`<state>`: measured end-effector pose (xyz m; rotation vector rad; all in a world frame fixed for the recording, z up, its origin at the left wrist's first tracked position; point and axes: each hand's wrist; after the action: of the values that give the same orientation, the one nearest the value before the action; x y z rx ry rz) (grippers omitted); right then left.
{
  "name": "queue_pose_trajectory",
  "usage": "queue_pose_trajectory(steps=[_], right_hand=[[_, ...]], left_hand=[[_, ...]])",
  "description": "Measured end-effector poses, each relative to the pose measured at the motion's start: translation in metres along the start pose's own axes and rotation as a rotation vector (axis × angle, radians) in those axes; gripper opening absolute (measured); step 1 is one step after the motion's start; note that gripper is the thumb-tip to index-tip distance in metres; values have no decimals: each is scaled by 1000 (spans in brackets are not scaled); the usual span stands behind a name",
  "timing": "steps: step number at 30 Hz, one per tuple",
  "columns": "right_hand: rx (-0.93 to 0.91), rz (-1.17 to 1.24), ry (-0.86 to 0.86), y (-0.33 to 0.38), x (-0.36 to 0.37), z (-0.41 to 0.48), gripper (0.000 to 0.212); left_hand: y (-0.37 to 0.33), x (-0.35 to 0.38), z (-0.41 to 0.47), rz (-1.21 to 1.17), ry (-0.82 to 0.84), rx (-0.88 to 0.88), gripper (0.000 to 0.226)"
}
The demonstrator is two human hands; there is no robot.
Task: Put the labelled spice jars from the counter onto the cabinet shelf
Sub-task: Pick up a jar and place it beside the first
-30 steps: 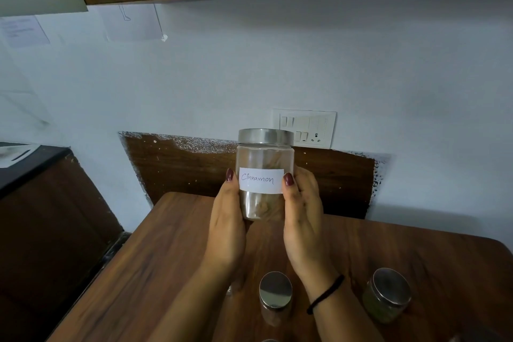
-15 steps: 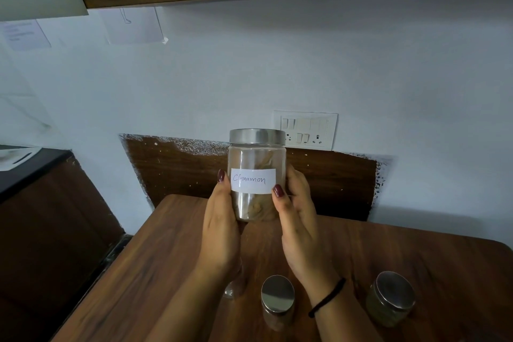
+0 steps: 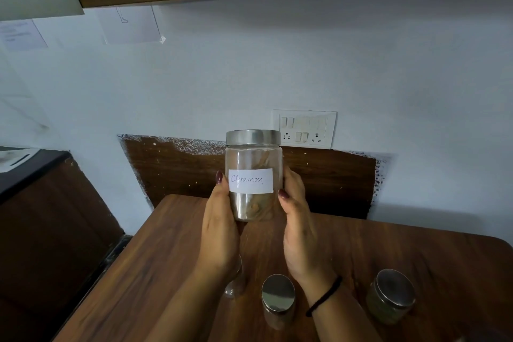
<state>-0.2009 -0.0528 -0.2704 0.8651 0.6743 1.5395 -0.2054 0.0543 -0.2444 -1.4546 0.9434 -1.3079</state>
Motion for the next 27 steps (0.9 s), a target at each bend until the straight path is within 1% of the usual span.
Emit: queue_pose_trajectory(steps=[2,3,4,7,9,10,12,13,15,18,22,25,27], right_hand=[[-15,-11,2,4,3,1,43],[-12,-16,-1,5,4,2,40],[-9,-21,-7,5,4,2,41],[1,-32,-16,1,4,1,57],[0,-43,-14,1,4,1,64],[0,-45,-9,1,4,1,63],[2,-47,-3,2,4,1,60],[4,-51,-5,3,5,1,61],[1,-61,-2,3,6,2,62],[-3,-46,17,5,9,4,57],[-11,29,42,7,15,9,56],[-36,81,63,15,22,19,52],[-33,126,65,20,27,30,53]], left_hand=[[1,0,0,36,9,22,44],[3,-1,0,53,1,39,41],[3,-2,1,58,-8,49,40],[4,-3,3,87,18,62,45],[6,-5,5,105,17,96,38],[7,-6,7,146,15,123,37],[7,-8,9,212,1,149,46],[8,-9,11,230,-27,149,47],[9,-12,12,266,-33,158,44],[3,-13,14,295,-64,206,43],[-10,-13,12,170,6,181,41],[-25,-16,18,107,89,229,54],[-34,-20,32,61,92,219,66]])
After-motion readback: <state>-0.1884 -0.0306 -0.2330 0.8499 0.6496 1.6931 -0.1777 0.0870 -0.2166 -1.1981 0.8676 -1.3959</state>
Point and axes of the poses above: each hand's wrist, its own z-axis towards the middle knuckle, its own x-axis out of the palm, y = z × x, and after that the axes turned 5 degrees about -x, right-handed
